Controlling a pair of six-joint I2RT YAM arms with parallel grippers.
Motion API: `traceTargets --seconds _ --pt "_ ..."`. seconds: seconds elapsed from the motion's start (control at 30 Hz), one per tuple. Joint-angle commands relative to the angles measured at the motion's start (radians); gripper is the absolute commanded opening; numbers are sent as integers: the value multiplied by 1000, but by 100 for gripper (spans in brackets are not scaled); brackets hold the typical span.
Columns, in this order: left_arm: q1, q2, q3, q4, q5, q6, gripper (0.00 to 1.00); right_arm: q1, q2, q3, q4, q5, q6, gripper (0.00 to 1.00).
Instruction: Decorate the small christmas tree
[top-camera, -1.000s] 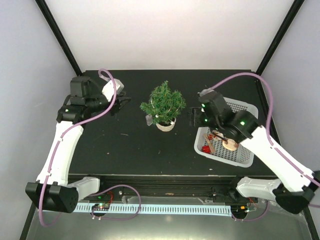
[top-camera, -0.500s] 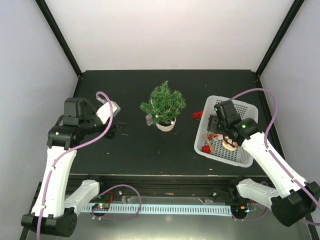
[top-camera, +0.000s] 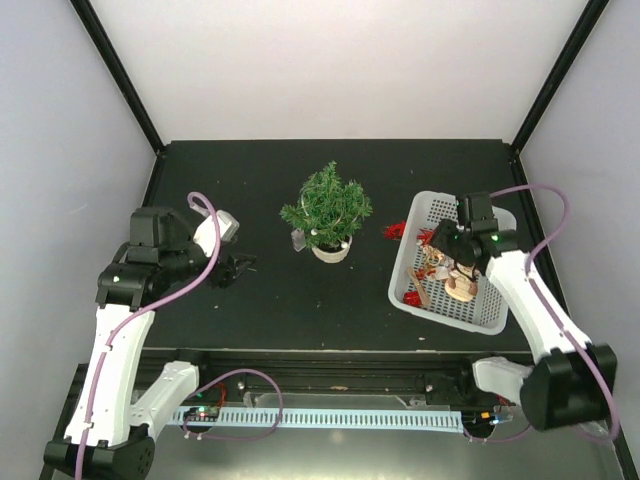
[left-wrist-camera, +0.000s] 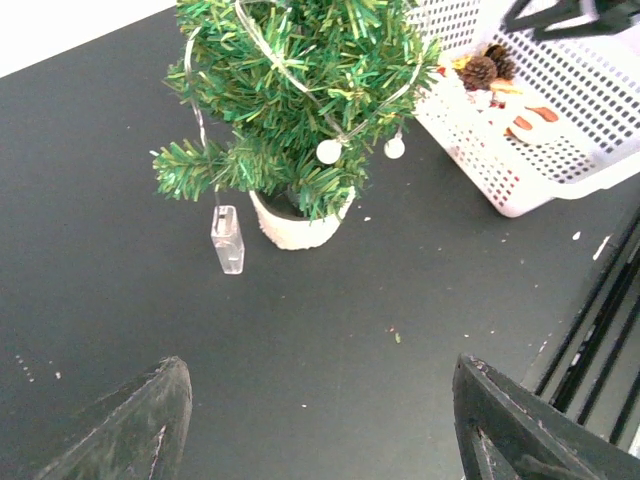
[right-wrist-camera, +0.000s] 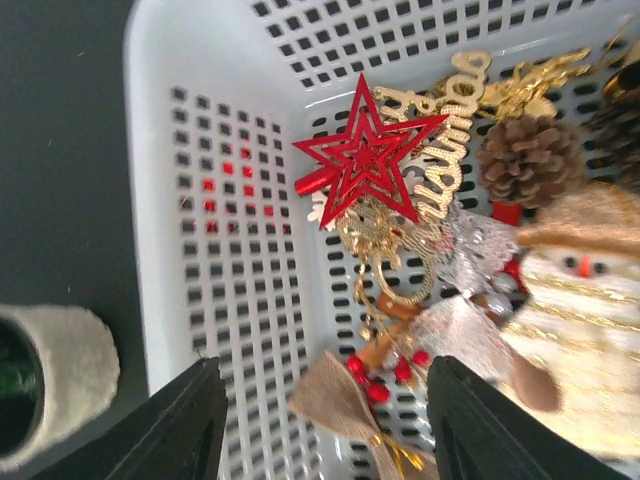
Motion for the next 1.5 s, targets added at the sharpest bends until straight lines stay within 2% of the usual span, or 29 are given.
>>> traceTargets --seconds 0.0,0.17,0.33,0.53,0.7,1.3,1.47 --pt "6 2 0 32 98 -51 72 -93 168 -21 210 -212 88 56" --pt "6 25 -3 45 128 -63 72 -131 407 80 282 -235 128 51" --pt "6 35 -21 54 135 -67 72 -132 516 144 281 -148 165 50" --pt "7 65 -11 56 128 -68 71 -135 516 154 246 3 171 50" --pt "8 72 -11 58 130 -72 71 -153 533 164 199 48 162 51" --pt "24 72 -4 56 144 -83 71 -188 602 50 360 -59 185 47" --pt "32 70 -4 58 153 -83 71 -187 617 32 407 -66 185 43"
